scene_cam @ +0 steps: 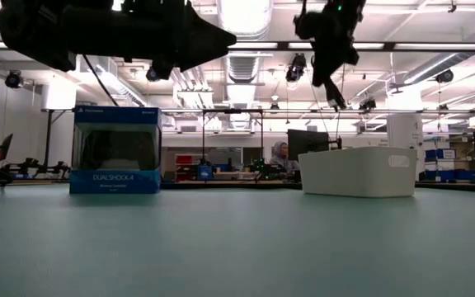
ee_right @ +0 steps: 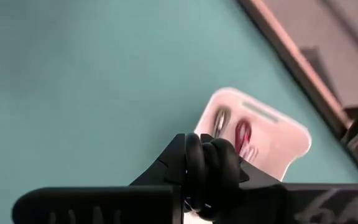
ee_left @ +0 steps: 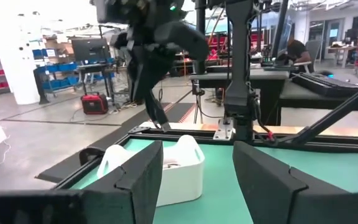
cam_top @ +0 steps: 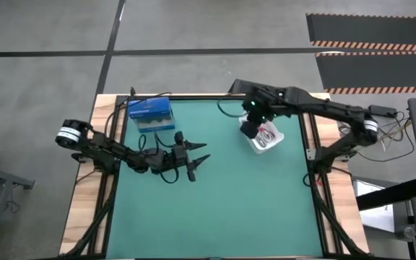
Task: Pick and place USB-C Cables
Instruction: Put the black charger cable into the white container
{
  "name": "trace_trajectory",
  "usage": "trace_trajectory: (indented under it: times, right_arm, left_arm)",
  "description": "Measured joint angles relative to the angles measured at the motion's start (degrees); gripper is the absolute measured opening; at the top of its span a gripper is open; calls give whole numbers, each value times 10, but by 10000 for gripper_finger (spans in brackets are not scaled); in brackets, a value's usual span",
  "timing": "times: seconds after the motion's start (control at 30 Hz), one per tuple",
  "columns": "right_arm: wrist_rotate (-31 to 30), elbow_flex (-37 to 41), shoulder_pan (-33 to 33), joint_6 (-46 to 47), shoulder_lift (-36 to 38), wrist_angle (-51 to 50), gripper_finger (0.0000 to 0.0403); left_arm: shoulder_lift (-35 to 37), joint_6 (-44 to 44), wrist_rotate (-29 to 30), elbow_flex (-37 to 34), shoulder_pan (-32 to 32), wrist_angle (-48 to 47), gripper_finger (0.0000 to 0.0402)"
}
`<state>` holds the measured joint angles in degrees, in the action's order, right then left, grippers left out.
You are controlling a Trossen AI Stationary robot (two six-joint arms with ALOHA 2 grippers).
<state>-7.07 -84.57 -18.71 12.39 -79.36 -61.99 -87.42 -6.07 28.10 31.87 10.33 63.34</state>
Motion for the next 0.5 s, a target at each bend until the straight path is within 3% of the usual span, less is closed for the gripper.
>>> trace_trajectory:
  times: [0.3, 0.5]
  right_arm:
    - [111, -31, -104, -33, -92, -90, 22]
    - [135, -31, -156, -56, -151, -119, 22]
  left_arm:
    - [0, 12, 0, 0, 0, 0, 180]
    - [0, 12, 0, 0, 0, 0, 180]
